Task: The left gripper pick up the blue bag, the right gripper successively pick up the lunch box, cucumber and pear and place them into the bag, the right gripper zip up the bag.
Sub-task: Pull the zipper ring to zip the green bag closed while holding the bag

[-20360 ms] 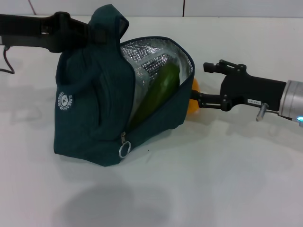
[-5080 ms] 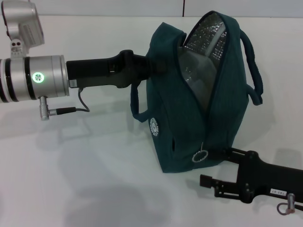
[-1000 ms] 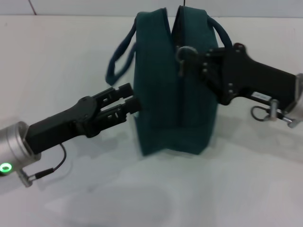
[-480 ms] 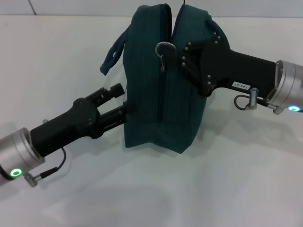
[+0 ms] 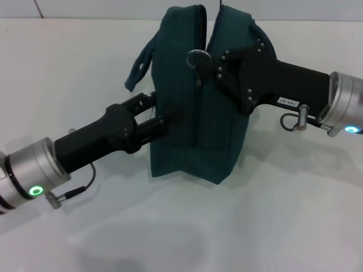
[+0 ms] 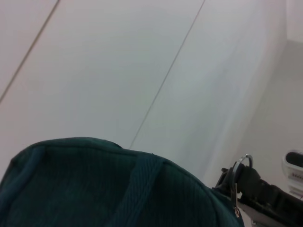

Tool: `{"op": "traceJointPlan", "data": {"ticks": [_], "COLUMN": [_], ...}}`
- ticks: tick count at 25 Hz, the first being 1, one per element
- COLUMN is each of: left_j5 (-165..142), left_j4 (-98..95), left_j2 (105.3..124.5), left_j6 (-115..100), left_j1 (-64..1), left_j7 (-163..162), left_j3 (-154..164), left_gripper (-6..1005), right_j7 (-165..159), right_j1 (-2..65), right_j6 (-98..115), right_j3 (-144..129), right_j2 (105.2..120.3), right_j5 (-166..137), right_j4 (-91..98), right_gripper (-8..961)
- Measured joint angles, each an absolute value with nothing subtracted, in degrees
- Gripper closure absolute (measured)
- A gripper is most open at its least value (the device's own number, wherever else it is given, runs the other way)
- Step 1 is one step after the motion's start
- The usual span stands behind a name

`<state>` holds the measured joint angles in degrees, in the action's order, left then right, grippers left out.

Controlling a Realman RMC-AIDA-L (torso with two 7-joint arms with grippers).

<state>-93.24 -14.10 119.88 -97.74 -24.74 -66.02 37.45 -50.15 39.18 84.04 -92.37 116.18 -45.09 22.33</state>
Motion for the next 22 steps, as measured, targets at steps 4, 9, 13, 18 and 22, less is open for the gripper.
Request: {"op": "traceJointPlan", "data": {"ticks": [4, 9, 13, 18, 22], "left_j5": [-93.2, -93.6, -93.7, -94.3, -95.9], "left_j4": [-13.2, -13.2, -13.2, -13.3, -13.6], "left_j2": [119.91, 119.92, 119.87, 119.74, 119.54], "left_j6": [-97.1, -96.9, -96.9, -96.9, -96.9], "left_j1": [-25.5, -26.2, -26.3, -26.9, -27.3], "left_j7": [-65.0, -64.8, -64.9, -65.1, -65.4], "left_j3": [37.3, 37.5, 37.5, 37.7, 38.4], "left_gripper": [277, 368, 528, 685, 767], "right_j7": [-50.2, -50.2, -50.2, -50.2, -50.2], "right_j1": [39.1, 38.9, 38.8, 38.8, 38.8], "right_j6": [84.0, 84.2, 84.2, 84.1, 84.3], "right_j3": [-92.4, -92.2, -92.3, -92.3, -92.1], "right_j2": [116.19, 116.18, 116.18, 116.19, 116.19], "right_j5": [-45.0, -44.7, -44.1, -44.0, -41.9], "right_j4": [22.3, 22.3, 22.3, 22.3, 22.3], "right_gripper": [899, 897, 894, 891, 889]}}
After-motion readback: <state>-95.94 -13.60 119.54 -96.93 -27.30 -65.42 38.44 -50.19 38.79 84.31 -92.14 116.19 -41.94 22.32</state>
